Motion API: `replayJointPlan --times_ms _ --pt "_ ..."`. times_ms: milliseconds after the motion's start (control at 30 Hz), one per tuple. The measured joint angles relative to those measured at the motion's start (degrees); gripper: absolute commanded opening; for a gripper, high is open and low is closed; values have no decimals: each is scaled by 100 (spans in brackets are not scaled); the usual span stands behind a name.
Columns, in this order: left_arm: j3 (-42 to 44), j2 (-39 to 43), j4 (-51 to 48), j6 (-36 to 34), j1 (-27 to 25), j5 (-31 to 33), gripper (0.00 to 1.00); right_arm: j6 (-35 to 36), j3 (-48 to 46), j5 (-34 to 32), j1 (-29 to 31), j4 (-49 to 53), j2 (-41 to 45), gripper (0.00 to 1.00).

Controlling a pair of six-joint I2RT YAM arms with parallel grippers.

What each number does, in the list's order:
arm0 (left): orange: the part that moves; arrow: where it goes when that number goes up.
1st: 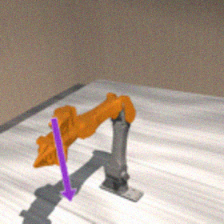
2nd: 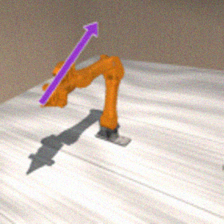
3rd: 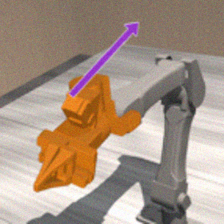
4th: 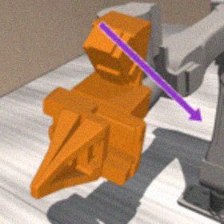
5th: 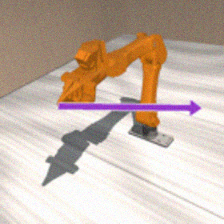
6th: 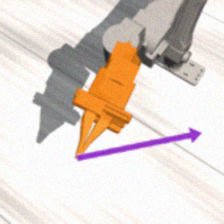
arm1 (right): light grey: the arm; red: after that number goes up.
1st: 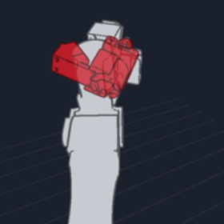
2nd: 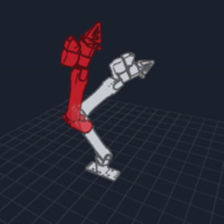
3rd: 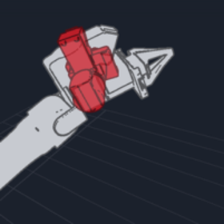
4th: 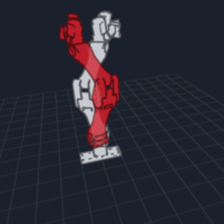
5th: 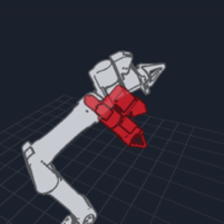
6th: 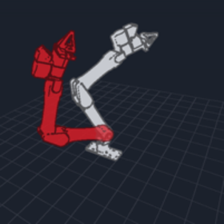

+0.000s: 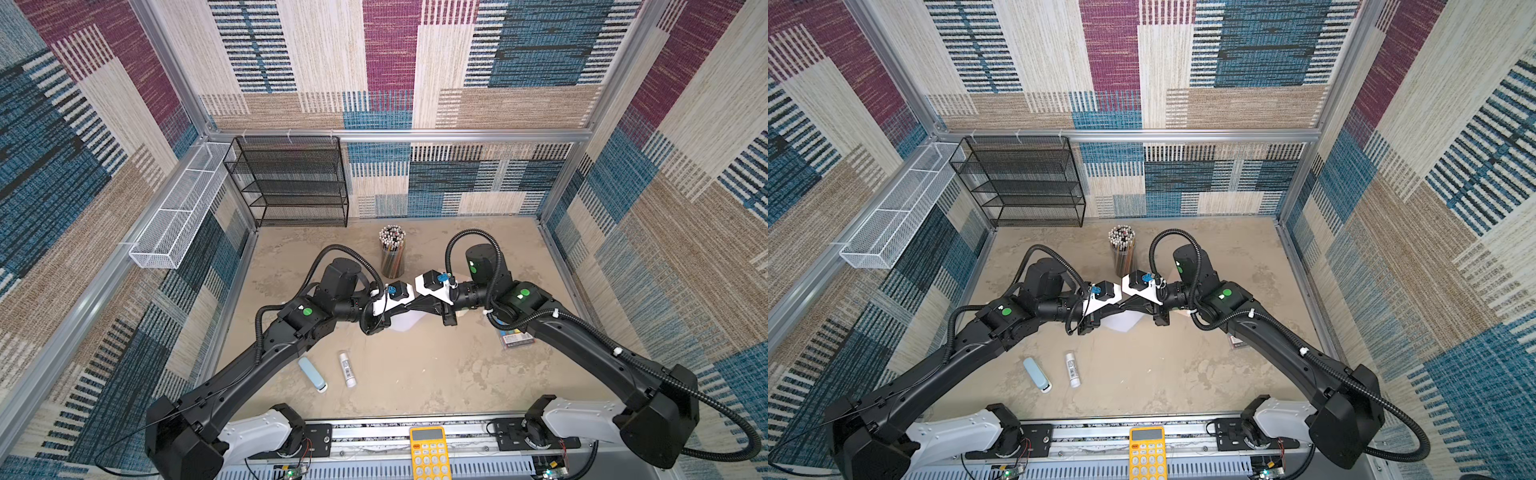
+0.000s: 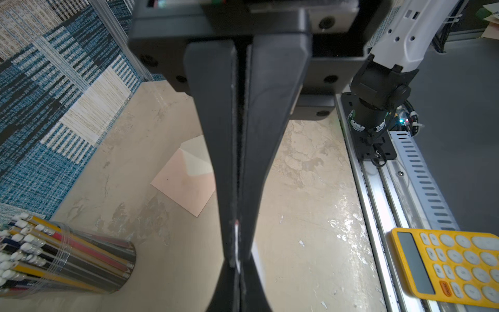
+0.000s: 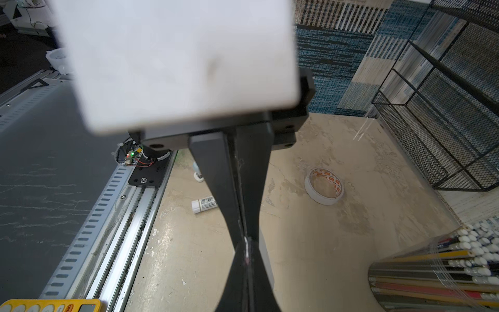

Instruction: Place the letter into the envelope and seal it

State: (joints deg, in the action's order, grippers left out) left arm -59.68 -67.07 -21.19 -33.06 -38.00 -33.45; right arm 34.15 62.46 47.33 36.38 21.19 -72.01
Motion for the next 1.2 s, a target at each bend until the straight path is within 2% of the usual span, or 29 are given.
replayJointPlan --times_ms 233,333,367,567,767,833,867,933,1033,1200 --pt "-2 -42 -9 13 0 -33 0 20 -26 -85 2 57 28 0" --pt "-2 -42 -9 11 0 -42 16 17 -92 -140 2 -11 92 0" --pt "-2 -42 -9 11 0 -50 16 17 -116 -153 2 -44 116 0" --pt "-2 -33 -20 9 0 -114 0 15 -162 -284 9 -131 199 0" --pt "-24 -28 -52 -13 0 -127 0 13 -175 -321 13 -149 243 0" --pt "-44 -31 -61 -13 0 -136 14 -4 -181 -343 13 -153 271 0" --pt "-57 -33 -70 -15 0 -136 16 -28 -184 -345 13 -168 282 0" --pt "-96 -55 -210 -17 0 -144 13 -28 -184 -466 0 -232 310 0" --pt "-109 -94 -393 -37 -2 -136 1 -28 -184 -529 -17 -247 352 0" --pt "-109 -35 -431 -85 -4 -136 0 -28 -184 -520 -26 -245 387 0"
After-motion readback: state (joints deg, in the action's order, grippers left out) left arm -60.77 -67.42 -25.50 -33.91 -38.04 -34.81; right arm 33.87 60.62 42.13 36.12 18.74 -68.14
